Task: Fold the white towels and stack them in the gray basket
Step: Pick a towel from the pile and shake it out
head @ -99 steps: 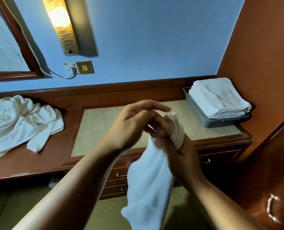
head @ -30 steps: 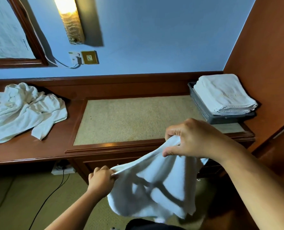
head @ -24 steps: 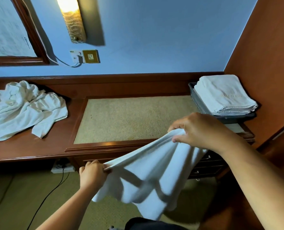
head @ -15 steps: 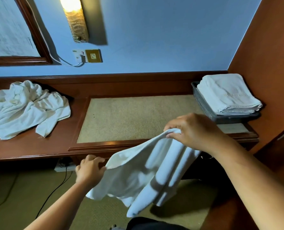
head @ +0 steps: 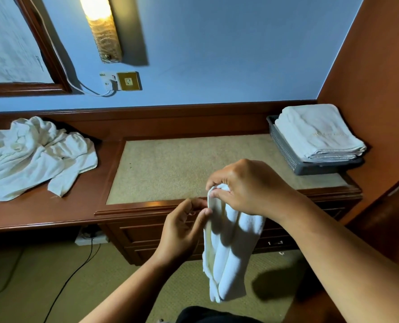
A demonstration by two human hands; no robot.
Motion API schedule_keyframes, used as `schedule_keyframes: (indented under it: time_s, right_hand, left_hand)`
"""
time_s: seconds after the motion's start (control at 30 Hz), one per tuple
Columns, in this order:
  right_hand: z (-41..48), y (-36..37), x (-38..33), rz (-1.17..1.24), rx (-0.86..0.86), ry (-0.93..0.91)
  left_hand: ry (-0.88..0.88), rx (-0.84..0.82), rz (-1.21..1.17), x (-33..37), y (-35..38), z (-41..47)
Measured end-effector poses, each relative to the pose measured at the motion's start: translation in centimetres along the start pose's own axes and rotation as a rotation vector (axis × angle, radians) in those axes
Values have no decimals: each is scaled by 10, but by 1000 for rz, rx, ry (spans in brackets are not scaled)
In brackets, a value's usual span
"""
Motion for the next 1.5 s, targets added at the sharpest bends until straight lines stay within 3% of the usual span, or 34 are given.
schedule_keyframes:
  time_s: [0.1,0.27,0.43,0.57,0.83,0.93,1.1,1.23,1.33,1.5]
  right_hand:
    - [-2,-3,0,26,-5,-5]
    - [-7,-8,6,26,16,13]
    - [-15,-11,22,26,-61,77]
    - [-22,-8,37,-6,-210,144]
    - [-23,15,58,-4,-367,284]
    - [-22,21,59,-18,-321,331]
    - [-17,16,49,187,-137,344]
    - [-5,11,18,167,-103,174]
    - [6,8,5,113,-48,88]
    - [17,-4,24,37,63,157]
  left_hand:
    - [-11,-28,32,-6,6,-2]
    - [-124,-223,242,-30,13,-1]
    - [-282,-95,87,-42,-7,11]
    - [-181,-104,57,-20,-22,29]
    - [-68,-224,314,8,-36,41]
    - [-51,-200,334,9,-38,39]
    - [-60,-138,383,-8,-46,33]
    - [-109,-202,493,-43,-39,25]
    - [-217,-301,687,-76,-32,18]
    - [-466,-322,977,-128,-44,-5]
Point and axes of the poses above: each hand's wrist, its own z-axis towards the middle knuckle, its own y-axis out of the palm, x = y × z, the point moved 3 cm from there along z, towards the middle knuckle, and after that the axes turned 1 degree about -x, right-handed, at the moved point
